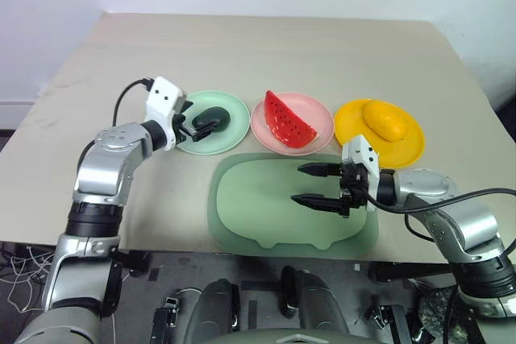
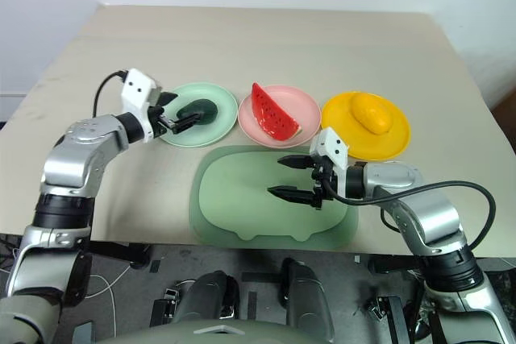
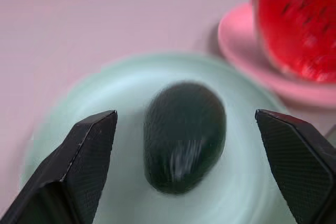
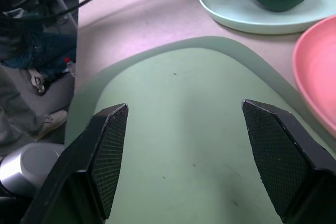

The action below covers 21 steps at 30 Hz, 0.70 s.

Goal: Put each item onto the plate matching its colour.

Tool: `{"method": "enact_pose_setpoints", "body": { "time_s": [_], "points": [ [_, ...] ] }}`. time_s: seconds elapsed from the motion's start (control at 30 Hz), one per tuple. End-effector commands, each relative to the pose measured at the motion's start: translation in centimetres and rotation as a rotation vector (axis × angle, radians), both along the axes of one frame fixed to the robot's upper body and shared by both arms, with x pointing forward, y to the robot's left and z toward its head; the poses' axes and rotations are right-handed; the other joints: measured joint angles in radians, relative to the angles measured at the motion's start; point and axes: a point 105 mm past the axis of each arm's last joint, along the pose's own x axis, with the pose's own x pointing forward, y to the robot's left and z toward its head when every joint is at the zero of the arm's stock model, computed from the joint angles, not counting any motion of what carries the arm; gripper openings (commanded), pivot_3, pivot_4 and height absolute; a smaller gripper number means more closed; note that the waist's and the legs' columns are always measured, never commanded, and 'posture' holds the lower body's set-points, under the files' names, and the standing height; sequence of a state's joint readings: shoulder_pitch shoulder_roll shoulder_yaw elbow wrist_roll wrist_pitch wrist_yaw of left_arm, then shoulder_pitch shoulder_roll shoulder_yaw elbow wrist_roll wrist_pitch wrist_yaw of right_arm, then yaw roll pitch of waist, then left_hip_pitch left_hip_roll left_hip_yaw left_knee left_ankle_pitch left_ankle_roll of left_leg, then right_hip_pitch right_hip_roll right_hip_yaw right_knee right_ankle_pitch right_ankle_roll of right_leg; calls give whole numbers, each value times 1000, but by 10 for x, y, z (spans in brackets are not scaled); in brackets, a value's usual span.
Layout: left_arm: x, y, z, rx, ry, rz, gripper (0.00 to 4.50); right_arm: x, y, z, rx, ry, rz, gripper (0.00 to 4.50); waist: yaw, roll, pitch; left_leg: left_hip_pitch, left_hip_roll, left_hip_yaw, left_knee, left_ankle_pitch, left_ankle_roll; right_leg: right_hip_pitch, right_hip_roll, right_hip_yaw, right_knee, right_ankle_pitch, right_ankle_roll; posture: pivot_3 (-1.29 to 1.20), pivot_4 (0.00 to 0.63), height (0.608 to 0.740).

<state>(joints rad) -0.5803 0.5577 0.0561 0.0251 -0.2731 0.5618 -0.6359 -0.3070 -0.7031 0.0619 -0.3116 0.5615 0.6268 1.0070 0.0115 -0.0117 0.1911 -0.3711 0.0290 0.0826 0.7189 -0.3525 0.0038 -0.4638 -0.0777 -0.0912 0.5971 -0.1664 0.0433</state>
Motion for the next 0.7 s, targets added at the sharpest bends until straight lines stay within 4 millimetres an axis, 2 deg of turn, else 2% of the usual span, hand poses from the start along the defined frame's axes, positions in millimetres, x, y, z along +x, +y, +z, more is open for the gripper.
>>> {"method": "enact_pose_setpoints", "body": {
  "time_s": [0.03, 0.13, 0.23, 0.4, 0.5, 0.7],
  "points": [
    [-10, 16, 22, 1, -96, 63, 4473, 8, -4, 13, -5, -60, 2, 3647, 1, 0, 0, 0, 0, 0, 0, 0, 0, 0, 0, 0, 0, 0, 0, 0, 150, 740],
    [-33, 33, 31, 55, -168, 107, 4473, 23, -17, 18, -15, -75, -56, 3647, -5, 0, 0, 0, 0, 0, 0, 0, 0, 0, 0, 0, 0, 0, 0, 0, 150, 740],
    [-59, 47, 28, 99, -174, 151, 4473, 33, -31, 24, -11, -82, -101, 3647, -2, 0, 0, 0, 1, 0, 0, 0, 0, -1, 0, 0, 0, 0, 0, 0, 150, 740],
    [-93, 54, 17, 125, -145, 164, 4473, 43, -46, 21, -36, -89, -135, 3647, 3, -1, 0, 0, 1, 0, 0, 0, 0, 1, -1, 0, 0, 0, 0, 0, 150, 740],
    [-122, 55, 7, 79, -101, 183, 4473, 43, -46, 18, -44, -71, -127, 3647, 0, -1, 0, 1, 1, 0, 0, -1, 1, 1, -1, 1, -1, 0, 0, 0, 150, 740],
    [-135, 50, -10, 68, -37, 211, 4473, 50, -33, 15, -42, -66, -83, 3647, 2, -1, 0, 2, 1, 0, 0, 0, 1, 2, -1, 0, 0, 0, -1, 0, 150, 740]
  ]
}}
